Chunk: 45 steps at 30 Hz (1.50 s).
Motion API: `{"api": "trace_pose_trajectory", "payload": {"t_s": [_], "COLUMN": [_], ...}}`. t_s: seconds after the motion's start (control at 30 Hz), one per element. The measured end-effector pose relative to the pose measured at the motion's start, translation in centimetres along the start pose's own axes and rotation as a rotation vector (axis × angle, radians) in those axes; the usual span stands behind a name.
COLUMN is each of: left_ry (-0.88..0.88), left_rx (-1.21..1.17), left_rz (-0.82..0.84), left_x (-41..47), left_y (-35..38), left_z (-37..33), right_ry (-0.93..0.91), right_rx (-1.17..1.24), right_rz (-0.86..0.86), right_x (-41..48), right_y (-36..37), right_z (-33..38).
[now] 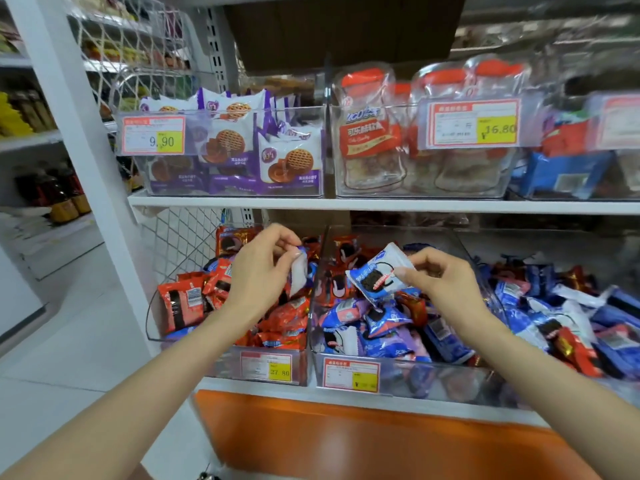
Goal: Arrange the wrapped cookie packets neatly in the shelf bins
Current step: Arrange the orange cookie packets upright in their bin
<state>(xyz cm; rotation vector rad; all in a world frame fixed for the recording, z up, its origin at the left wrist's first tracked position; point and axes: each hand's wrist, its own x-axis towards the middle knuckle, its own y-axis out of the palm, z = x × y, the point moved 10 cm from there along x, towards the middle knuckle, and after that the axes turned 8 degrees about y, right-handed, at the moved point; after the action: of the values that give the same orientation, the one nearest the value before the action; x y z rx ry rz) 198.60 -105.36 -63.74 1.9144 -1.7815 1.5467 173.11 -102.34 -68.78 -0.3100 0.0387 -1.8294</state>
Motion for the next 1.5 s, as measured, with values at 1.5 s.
{"api": "trace_pose_trajectory", "payload": {"t_s": [1.5], "left_ry": [-0.119], "left_rx": [0.243], "left_rz": [0.000], "left_x": [0.0], "left_y": [0.6], "left_z": [5.2], "right_ry": [-0.271], "right_rx": [-0.570], "right_rz": [0.175], "right_x": [-1.1], "right_y": [3.7], "right_z": [1.9]}}
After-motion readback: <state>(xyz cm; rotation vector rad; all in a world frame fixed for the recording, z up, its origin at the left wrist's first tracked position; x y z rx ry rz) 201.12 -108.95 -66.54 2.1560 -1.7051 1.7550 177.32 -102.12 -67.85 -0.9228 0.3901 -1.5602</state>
